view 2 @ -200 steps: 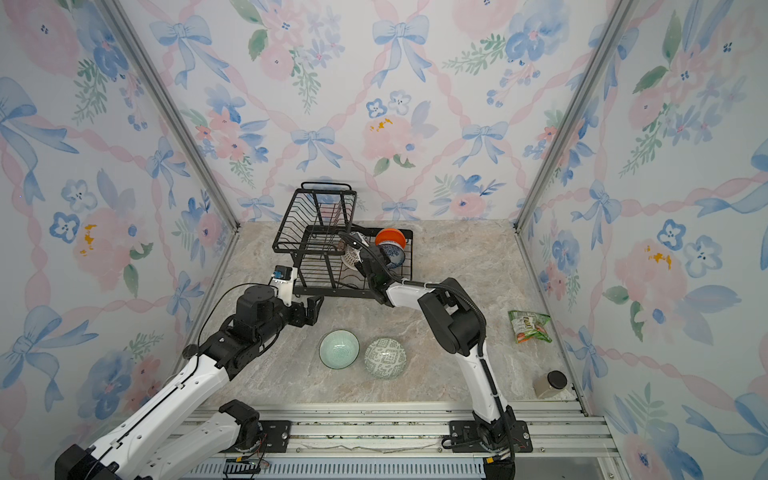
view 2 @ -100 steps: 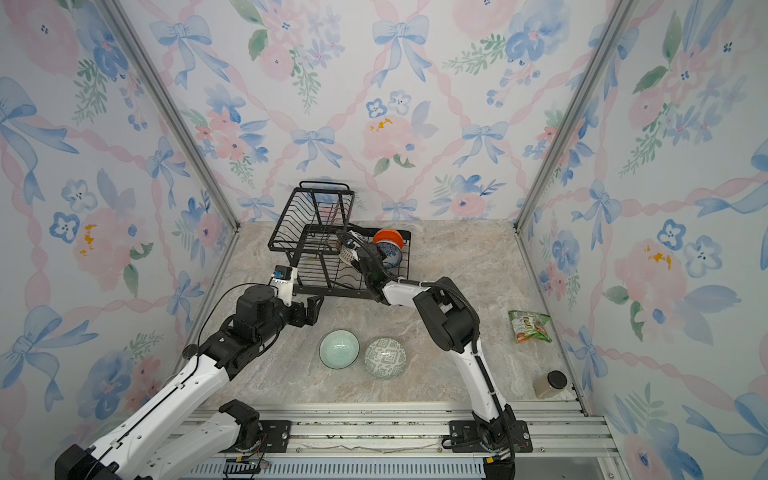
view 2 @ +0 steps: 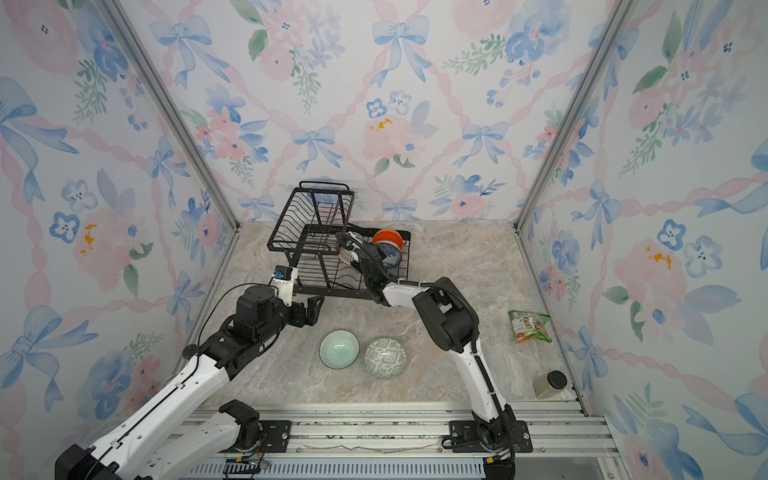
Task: Load the bowls into the dish rack
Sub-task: 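Lower the bowl upright into the lower tier slot beside the orange-patterned bowl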
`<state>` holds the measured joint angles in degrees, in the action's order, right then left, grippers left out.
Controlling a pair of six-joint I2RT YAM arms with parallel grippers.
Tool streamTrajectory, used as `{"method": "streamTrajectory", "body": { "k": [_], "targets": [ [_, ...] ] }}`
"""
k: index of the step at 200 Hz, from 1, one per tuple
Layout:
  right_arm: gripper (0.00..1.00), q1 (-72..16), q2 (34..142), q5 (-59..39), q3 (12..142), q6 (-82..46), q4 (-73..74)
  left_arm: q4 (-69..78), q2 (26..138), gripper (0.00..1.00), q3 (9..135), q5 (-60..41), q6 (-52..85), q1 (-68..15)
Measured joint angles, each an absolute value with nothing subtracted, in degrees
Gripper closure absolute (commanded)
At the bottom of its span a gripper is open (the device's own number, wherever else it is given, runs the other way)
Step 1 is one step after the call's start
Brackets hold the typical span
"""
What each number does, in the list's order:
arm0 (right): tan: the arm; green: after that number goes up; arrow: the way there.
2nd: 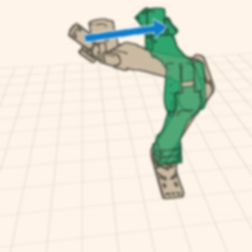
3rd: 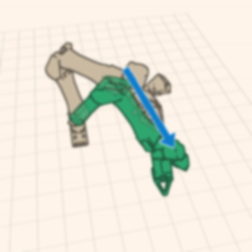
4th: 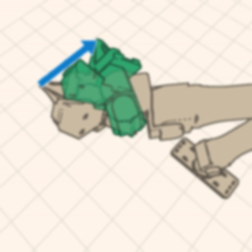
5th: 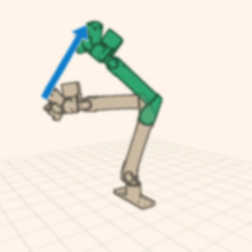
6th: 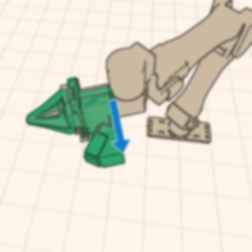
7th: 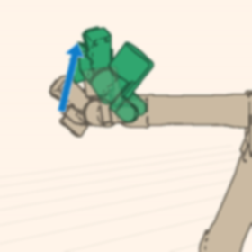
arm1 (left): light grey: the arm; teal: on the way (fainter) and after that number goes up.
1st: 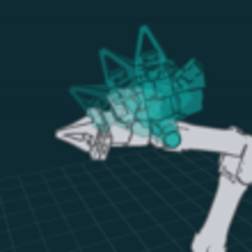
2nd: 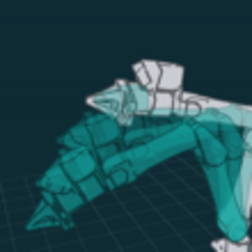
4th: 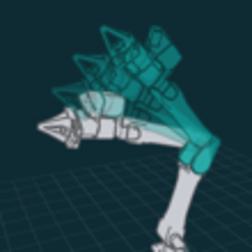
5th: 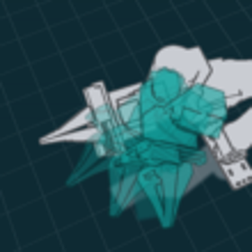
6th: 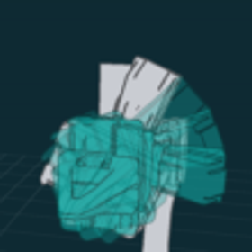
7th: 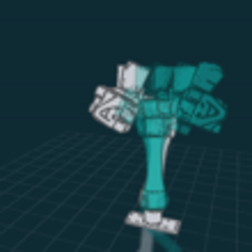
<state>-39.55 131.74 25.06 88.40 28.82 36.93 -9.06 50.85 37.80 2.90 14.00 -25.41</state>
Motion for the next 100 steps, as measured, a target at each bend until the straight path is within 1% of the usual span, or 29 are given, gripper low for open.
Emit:
{"method": "streamTrajectory", "body": {
  "k": [57,100],
  "targets": [
    [1.0,-39.72,131.79,24.1,87.13,28.1,37.54,-9.06,50.85,0.02,37.8,2.87,14.0,-25.41],
    [1.0,-40.64,133.36,26.68,86.98,27.55,41.71,-9.06,50.85,0.02,37.8,2.74,14.0,-25.41]
  ]
}}
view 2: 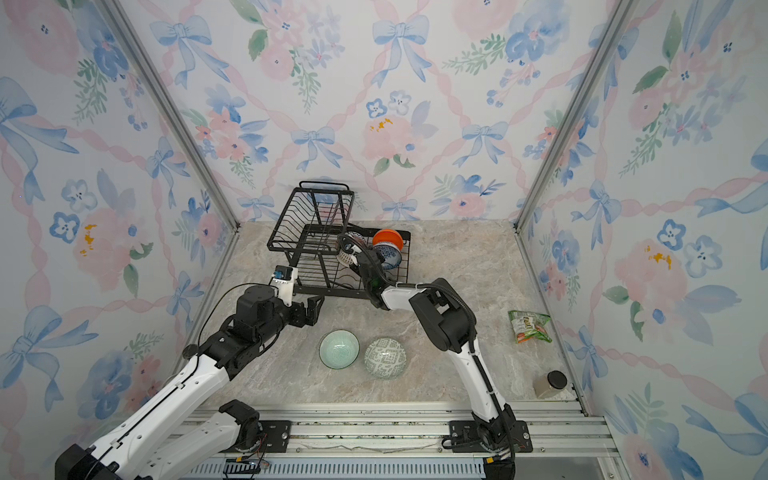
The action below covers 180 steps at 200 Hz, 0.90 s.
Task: Load the bowls into the dish rack
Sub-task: 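Lower the bowl upright into the lower tier slot beside the orange-patterned bowl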
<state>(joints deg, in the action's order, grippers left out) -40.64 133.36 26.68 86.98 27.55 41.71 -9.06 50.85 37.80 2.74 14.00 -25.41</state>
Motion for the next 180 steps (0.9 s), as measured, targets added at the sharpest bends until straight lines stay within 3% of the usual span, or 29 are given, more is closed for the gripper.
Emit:
{"method": "streamTrajectory", "body": {
  "k": [76,180],
  "targets": [
    [1.0,-42.48,136.9,29.65,87.02,29.91,48.71,-9.06,50.85,0.02,37.8,2.46,14.0,-25.41],
    [1.0,-42.06,135.44,26.57,85.73,29.36,44.84,-9.06,50.85,0.02,37.8,2.44,14.0,-25.41]
  ]
}}
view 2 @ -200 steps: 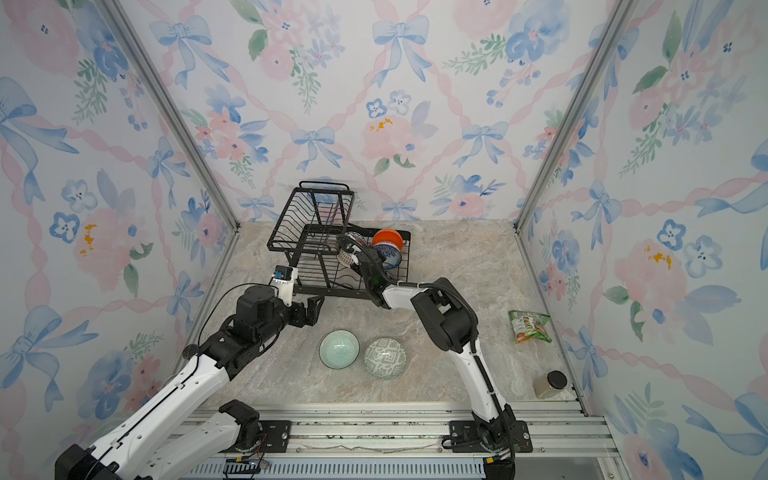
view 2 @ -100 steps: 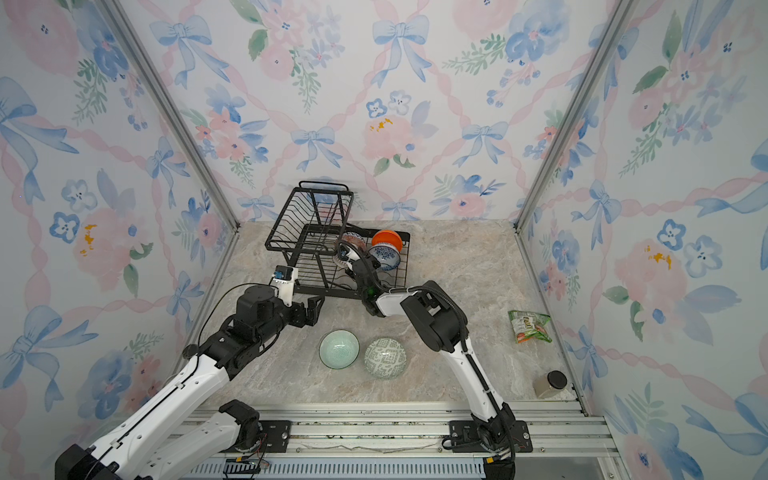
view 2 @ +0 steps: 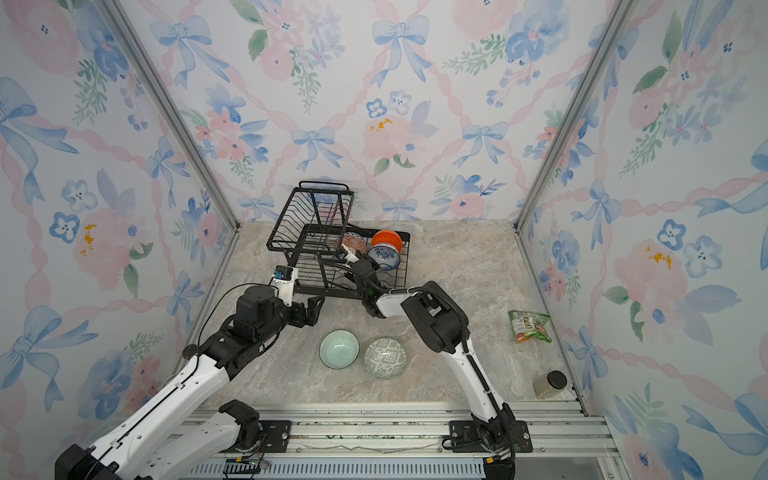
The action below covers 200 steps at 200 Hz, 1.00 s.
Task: Load the bowls into the dish rack
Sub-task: 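Lower the bowl upright into the lower tier slot beside the orange-patterned bowl, then open the right gripper and release the white maroon-patterned bowl in the rack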
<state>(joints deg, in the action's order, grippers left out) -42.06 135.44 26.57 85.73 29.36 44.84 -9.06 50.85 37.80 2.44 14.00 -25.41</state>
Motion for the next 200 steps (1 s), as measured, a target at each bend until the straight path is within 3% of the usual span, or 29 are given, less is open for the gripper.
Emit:
{"method": "streamTrajectory", "body": {
  "k": [200],
  "targets": [
    [1.0,-37.69,130.28,16.21,85.67,26.41,31.53,-9.06,51.62,0.02,37.8,1.93,14.0,-25.41]
  ]
}}
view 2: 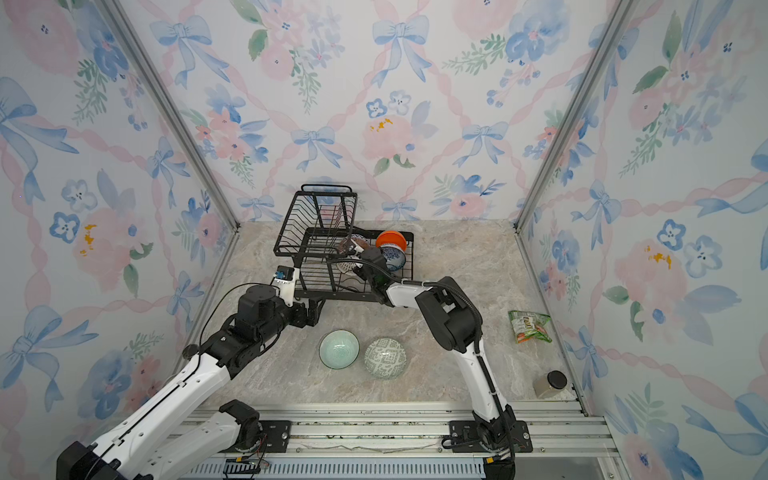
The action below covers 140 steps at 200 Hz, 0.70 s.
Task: Load the bowls into the dish rack
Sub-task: 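Open the right gripper and release the white maroon-patterned bowl in the rack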
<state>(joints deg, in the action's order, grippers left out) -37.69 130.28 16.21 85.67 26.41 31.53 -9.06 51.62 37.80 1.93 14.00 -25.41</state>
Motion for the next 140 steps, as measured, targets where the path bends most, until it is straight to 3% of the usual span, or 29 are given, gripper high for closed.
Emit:
{"method": "streamTrajectory", "body": {
  "k": [91,140],
  "targets": [
    [1.0,-36.18,127.74,14.26,84.07,27.7,27.97,-9.04,52.42,0.02,37.8,1.39,14.0,-25.41],
    [0.9,-36.05,127.39,14.13,83.94,27.7,27.27,-9.06,52.73,0.02,37.8,1.37,14.0,-25.41]
  ]
}}
